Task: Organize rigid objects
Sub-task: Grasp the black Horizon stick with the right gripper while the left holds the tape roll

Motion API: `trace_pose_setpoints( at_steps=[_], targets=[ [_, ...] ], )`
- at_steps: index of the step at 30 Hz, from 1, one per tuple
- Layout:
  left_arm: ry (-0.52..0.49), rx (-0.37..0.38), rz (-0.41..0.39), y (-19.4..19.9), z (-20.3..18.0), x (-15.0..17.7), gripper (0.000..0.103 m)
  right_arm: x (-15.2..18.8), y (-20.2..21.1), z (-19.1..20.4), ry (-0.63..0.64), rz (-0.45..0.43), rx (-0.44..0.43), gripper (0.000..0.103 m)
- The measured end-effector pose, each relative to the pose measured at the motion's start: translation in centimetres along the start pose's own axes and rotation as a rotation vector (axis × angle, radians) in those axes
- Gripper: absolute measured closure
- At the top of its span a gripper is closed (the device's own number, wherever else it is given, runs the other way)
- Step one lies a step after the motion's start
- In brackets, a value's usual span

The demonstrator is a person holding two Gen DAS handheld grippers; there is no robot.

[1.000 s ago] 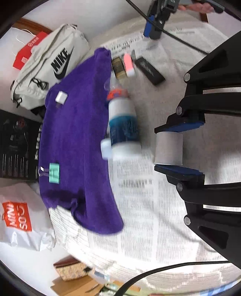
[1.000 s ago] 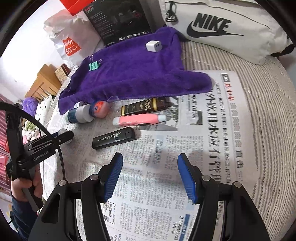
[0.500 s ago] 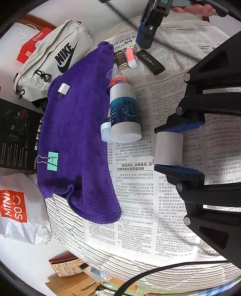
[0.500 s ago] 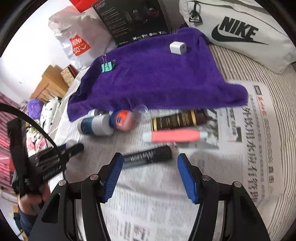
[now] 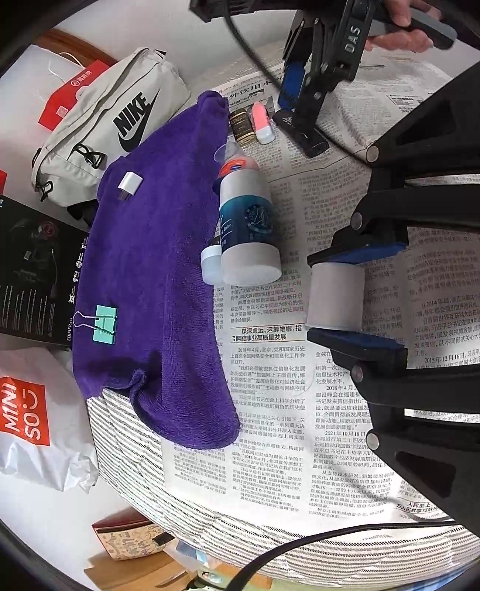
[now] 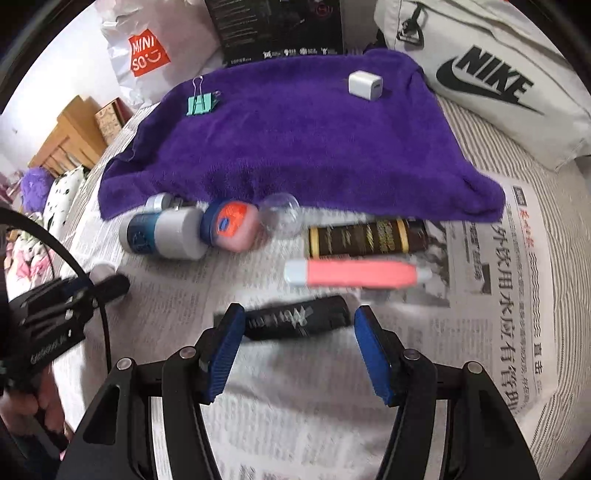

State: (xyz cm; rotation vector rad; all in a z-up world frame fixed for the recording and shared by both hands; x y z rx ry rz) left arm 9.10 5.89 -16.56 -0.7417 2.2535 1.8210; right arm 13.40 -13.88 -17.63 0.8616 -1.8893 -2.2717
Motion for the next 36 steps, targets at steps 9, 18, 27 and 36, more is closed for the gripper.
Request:
trace_pose_setpoints(
  at_steps=[9, 18, 27, 36],
  targets=[
    [-0.002, 0.0, 0.0, 0.1, -0.1, 0.0, 0.071, -0.5, 0.7, -1.4, -0.099, -0.035, -0.025, 0.042],
    [0.014, 0.009, 0.008, 0.4, 0.4, 0.0, 0.071, -1.7, -1.3, 1.4, -0.008, -0.03, 0.11, 0.042],
    [0.014, 0.003, 0.004, 0.5, 0.6, 0.1, 0.071, 1.2, 0.8, -1.2, 0.067, 0.016, 0.082, 0.042],
    [0.001, -0.013, 0.002, 0.3, 0.4, 0.2, 0.071, 2.8, 4.3, -2.4, 0.086, -0.045, 0.002, 0.042]
  ],
)
Point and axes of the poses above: each gripper's, at about its wrist camera, not at the fingertips, and y roughly against the way its jaws point, z to its left, x to its underside, the point moved 4 cm from there along -y, roughly the way its jaws point, and after that the axes turned 9 degrees about y, right-handed, at the moved point
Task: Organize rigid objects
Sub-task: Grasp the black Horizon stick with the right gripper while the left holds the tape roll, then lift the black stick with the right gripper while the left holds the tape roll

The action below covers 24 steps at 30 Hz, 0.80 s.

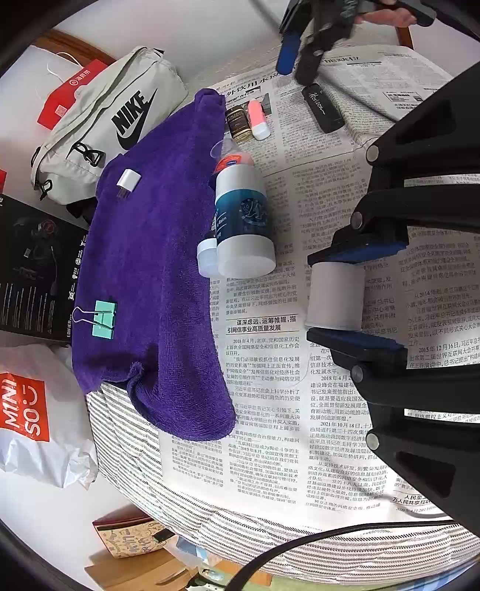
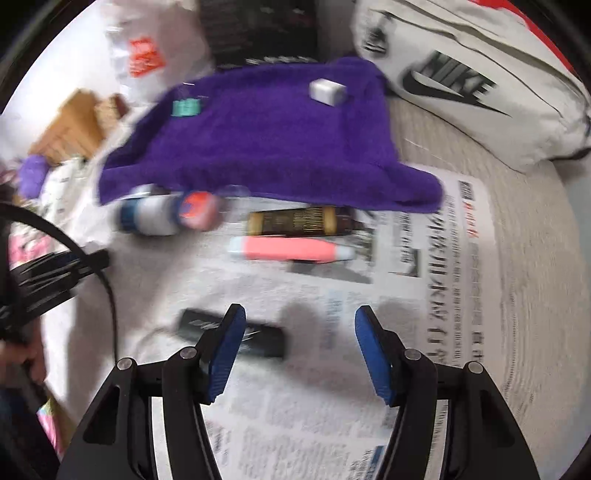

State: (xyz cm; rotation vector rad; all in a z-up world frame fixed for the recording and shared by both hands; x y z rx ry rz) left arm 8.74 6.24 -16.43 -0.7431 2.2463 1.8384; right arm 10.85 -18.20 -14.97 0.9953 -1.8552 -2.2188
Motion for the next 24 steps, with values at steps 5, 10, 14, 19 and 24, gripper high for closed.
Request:
trace_pose_setpoints(
  at_steps=[5, 10, 14, 19, 24],
  targets=[
    [-0.003, -0.007, 0.001, -0.1, 0.0, 0.0, 0.071, 0.5, -1.2, 3.3, 0.154, 0.021, 0.026, 0.042],
    [-0.008, -0.01, 0.004, -0.2, -0.1, 0.0, 0.071, -0.1, -2.9, 3.8, 0.165, 0.02, 0.018, 0.041],
    [-0.008, -0.006, 0.007, -0.2, -0.1, 0.0, 0.071, -1.3, -4.2, 4.2, 0.211, 0.014, 0.036, 0.041],
    [-0.01, -0.009, 0.007, -0.2, -0.1, 0.0, 0.071, -2.3, -4.5, 3.7, 0.18, -0.024, 0.01, 0.068],
    [-0.01, -0.017, 0.002, -0.2, -0.1, 0.1, 0.071, -1.9, -3.5, 1.4, 0.067, -0.006, 0.007, 0.08]
  ],
)
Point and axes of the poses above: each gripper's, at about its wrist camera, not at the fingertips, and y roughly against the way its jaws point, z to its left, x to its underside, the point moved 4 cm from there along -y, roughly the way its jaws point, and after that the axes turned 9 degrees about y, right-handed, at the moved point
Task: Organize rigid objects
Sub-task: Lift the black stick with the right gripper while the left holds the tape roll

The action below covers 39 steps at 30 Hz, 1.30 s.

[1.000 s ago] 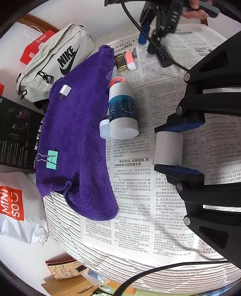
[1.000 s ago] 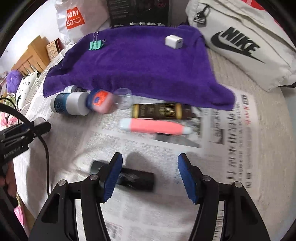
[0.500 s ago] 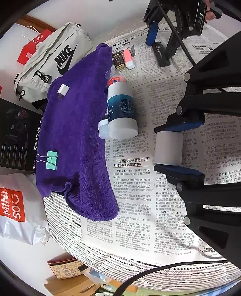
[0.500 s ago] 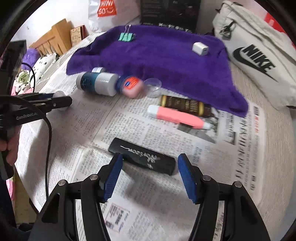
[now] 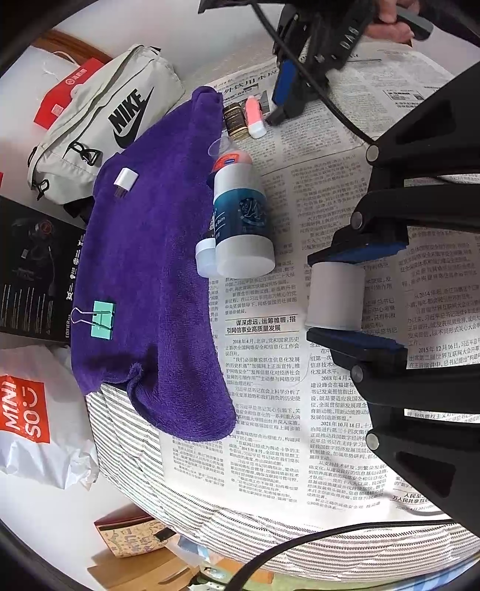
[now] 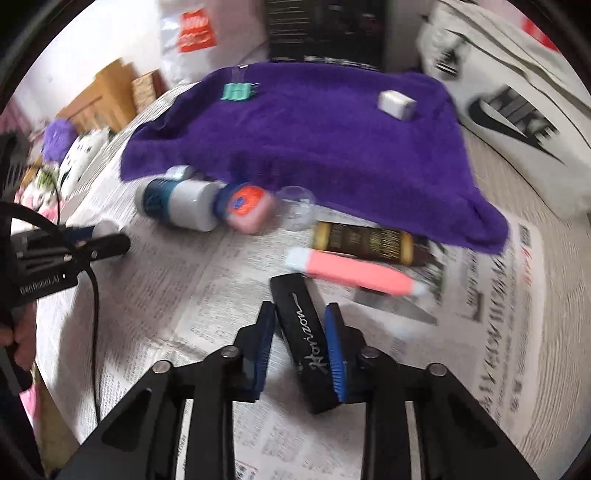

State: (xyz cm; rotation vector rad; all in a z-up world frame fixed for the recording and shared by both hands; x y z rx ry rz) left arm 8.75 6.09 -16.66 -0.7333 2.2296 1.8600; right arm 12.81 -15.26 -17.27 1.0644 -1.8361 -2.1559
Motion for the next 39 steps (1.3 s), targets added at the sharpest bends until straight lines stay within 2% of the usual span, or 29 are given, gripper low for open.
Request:
trace_pose_setpoints(
  at_steps=[5, 14, 20, 27, 31, 36, 39],
  targets=[
    [-0.007, -0.009, -0.002, 0.0, -0.2, 0.0, 0.071, 1.6, 0.4, -2.2, -0.095, 0.039, 0.0, 0.08],
    [-0.021, -0.027, -0.001, -0.2, -0.4, 0.1, 0.071, 1.7, -0.2, -0.4, 0.022, 0.066, 0.089, 0.079],
    [-0.024, -0.027, 0.007, -0.1, -0.5, 0.1, 0.072, 1.4, 0.3, -1.7, -0.05, 0.071, 0.004, 0.081],
    [-0.062, -0.062, -0.013, -0.4, -1.1, 0.3, 0.072, 2.4, 0.1, -1.1, -0.006, 0.043, 0.038, 0.081],
    [-0.077, -0.072, -0.012, -0.3, -1.1, 0.3, 0.074, 2.1, 0.1, -1.5, -0.032, 0.045, 0.014, 0.082],
    [-0.024, 0.005, -0.011, 0.7, -0.9, 0.1, 0.074, 1.6, 1.5, -1.6, -0.053, 0.02, -0.022, 0.082],
    [-0.027, -0.003, -0.019, 1.3, -0.7, -0.2, 0.074, 1.3, 2.0, -1.6, -0.055, 0.011, -0.035, 0.082]
  ],
)
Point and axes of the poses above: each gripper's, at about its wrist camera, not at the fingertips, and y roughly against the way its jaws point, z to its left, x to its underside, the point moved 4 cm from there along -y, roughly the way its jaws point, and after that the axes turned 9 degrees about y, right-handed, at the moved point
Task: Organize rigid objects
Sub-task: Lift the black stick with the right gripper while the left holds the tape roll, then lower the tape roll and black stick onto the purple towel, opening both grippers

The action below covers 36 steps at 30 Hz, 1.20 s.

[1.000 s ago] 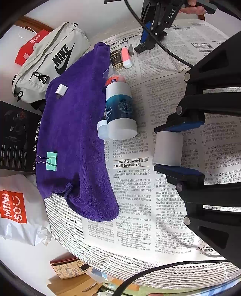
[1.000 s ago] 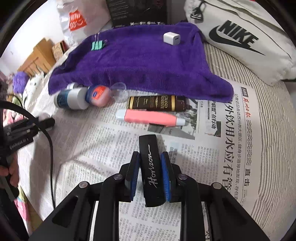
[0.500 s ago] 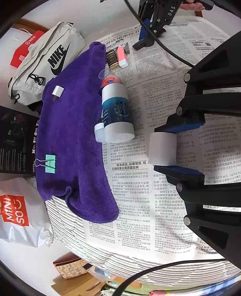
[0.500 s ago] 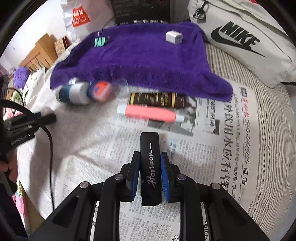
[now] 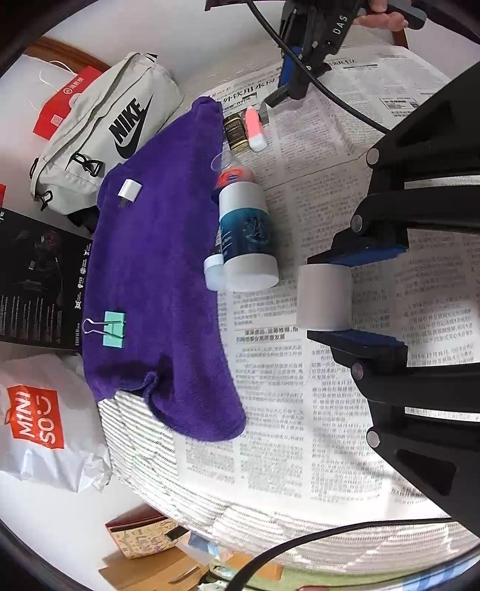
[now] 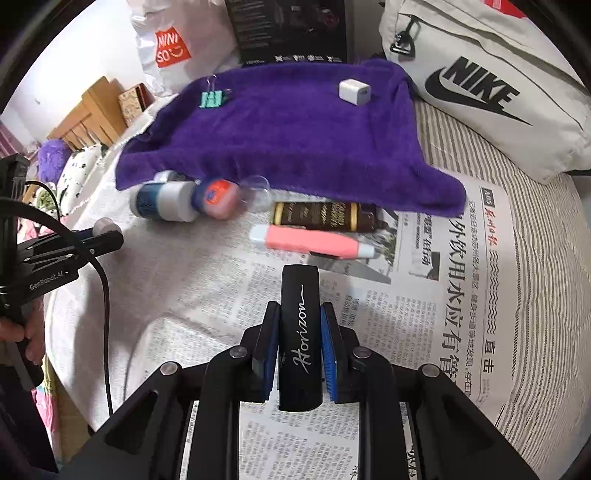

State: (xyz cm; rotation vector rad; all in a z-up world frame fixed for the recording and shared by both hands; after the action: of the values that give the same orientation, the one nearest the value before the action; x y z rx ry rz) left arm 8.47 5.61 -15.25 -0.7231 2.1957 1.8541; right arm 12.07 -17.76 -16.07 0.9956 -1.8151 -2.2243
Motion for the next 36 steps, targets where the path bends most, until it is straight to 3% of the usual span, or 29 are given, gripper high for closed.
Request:
trace_pose_setpoints(
  at_steps=[21, 36],
  targets=[
    [-0.012, 0.008, -0.072, 3.4, 0.0, -5.1, 0.074, -4.8, 1.8, -1.7, -0.025, -0.066, -0.002, 0.082],
    [-0.024, -0.01, -0.097, 2.1, 0.2, -10.7, 0.074, -9.5, 0.6, -4.5, -0.054, -0.085, 0.013, 0.082]
  ],
)
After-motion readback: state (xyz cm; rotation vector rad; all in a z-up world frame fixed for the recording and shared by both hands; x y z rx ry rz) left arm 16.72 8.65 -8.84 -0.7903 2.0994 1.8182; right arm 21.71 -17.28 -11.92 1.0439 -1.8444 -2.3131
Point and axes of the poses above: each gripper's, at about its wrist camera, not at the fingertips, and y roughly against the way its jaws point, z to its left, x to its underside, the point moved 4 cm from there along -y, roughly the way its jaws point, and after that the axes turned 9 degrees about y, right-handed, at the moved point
